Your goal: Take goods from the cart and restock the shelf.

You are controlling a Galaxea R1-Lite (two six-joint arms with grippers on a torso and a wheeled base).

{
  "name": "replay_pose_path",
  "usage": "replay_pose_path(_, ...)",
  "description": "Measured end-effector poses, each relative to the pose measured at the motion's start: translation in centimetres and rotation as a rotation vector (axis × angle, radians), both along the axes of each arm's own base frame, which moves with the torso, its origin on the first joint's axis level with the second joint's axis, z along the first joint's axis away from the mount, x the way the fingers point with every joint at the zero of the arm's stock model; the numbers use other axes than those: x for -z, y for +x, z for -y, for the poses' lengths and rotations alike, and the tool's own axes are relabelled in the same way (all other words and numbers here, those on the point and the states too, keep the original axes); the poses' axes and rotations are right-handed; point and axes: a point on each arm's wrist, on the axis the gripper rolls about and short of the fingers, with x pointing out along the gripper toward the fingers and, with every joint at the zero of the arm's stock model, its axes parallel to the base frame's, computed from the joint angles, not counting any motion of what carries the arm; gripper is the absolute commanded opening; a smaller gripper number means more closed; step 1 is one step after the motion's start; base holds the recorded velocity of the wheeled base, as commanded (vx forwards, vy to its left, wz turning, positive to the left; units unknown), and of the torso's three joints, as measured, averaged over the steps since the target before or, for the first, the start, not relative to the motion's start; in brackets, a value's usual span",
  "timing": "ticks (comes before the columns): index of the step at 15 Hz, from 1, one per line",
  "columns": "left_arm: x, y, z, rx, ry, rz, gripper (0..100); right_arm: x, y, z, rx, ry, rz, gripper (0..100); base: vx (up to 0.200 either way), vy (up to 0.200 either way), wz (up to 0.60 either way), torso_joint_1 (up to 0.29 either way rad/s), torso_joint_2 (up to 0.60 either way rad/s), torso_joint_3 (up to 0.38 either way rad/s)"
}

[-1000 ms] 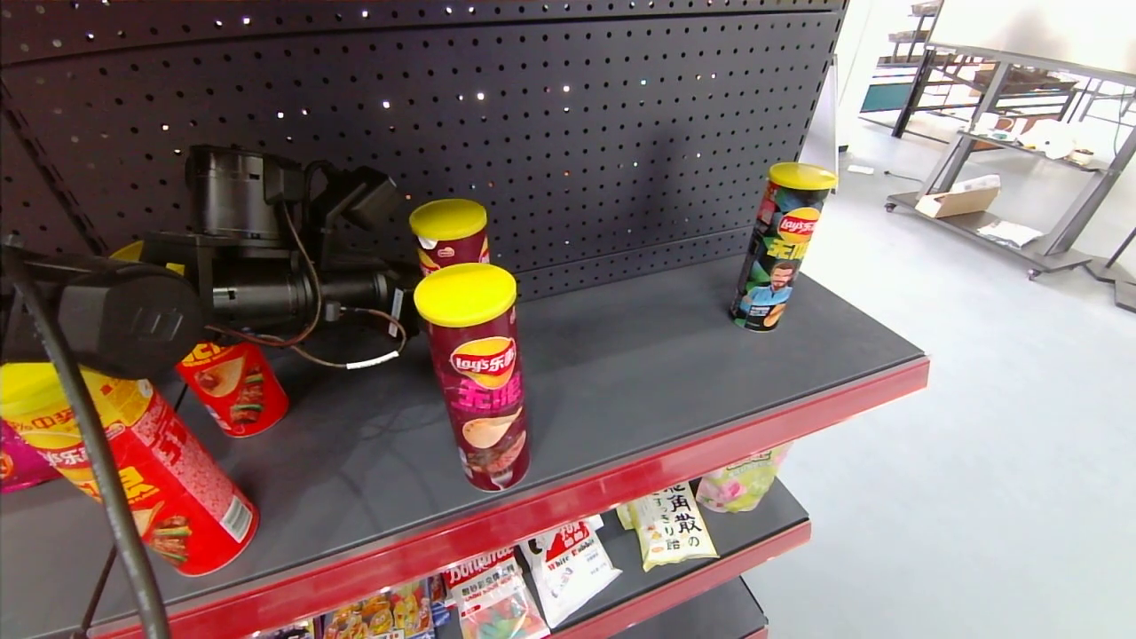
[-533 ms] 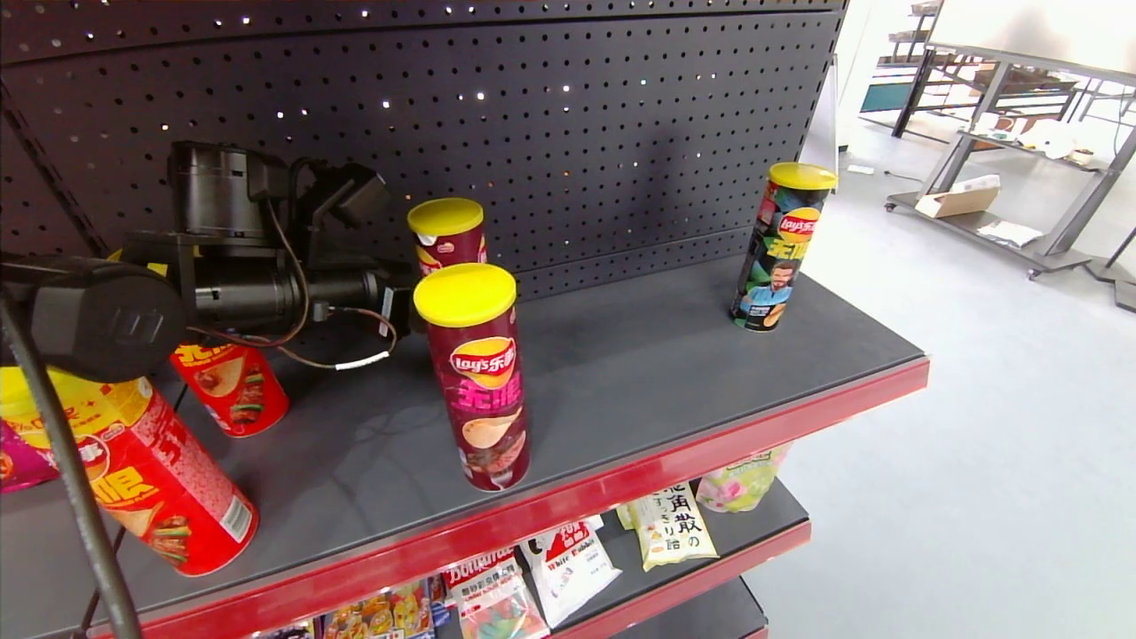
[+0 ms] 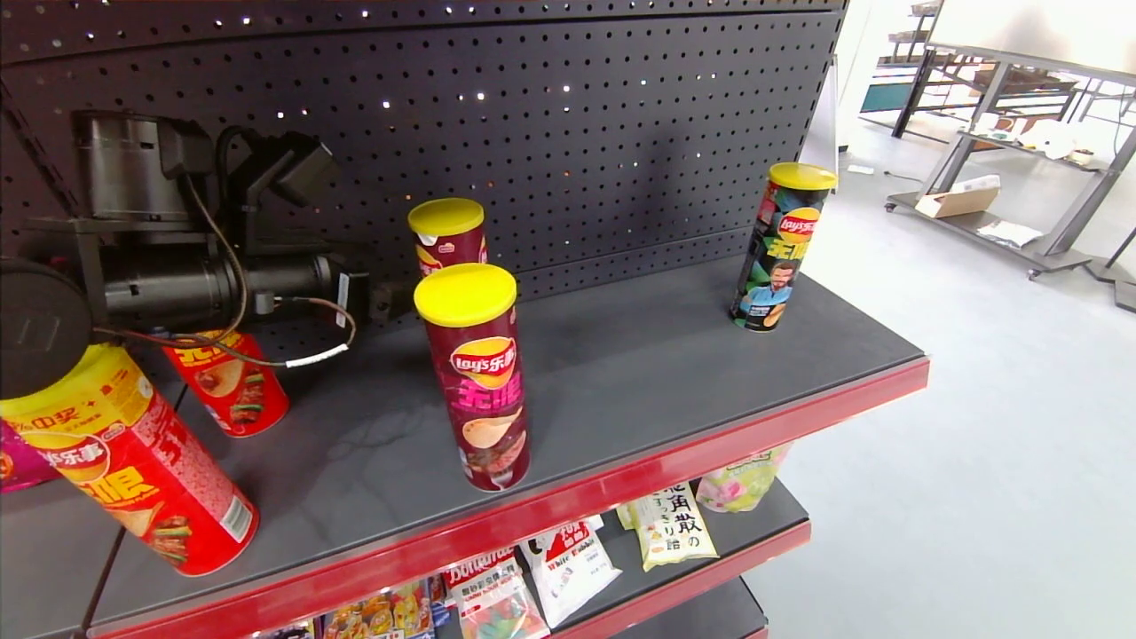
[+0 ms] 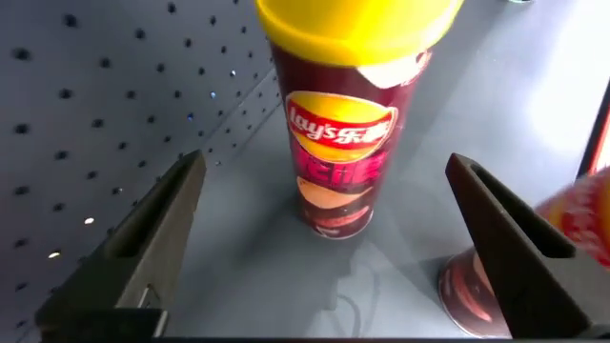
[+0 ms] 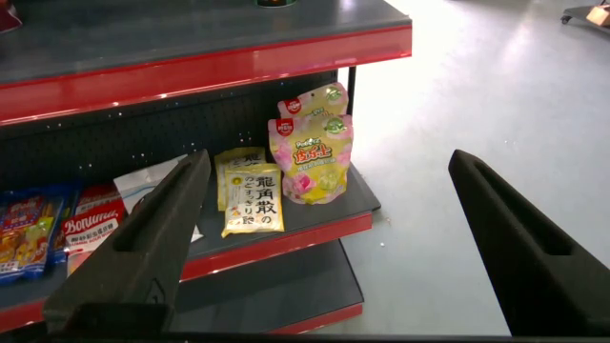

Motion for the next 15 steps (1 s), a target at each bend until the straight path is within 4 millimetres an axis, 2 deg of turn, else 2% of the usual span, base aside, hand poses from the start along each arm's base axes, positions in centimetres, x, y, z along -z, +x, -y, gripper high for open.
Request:
replay_pose_path(9,-3.3,-3.6,-0.9,-0.006,-0.025,0.114,100,0.0,0.0,0.0,0.000,0.000,0.000,100,0.000,0.000,0.00,0.000,0.00,0.000)
replay_pose_path(12,-4.2,-5.5,-1.5,-0.015,-0.040,0.146,100,0.0,0.0,0.0,0.001,0.000,0.000,100,0.000,0.000,0.00,0.000,0.00,0.000)
replay_pose_path(15,-4.2,-8.9,-2.4,-0.025,-0.069,0.153,100,0.0,0.0,0.0,0.000,0.000,0.000,100,0.000,0.000,0.00,0.000,0.00,0.000)
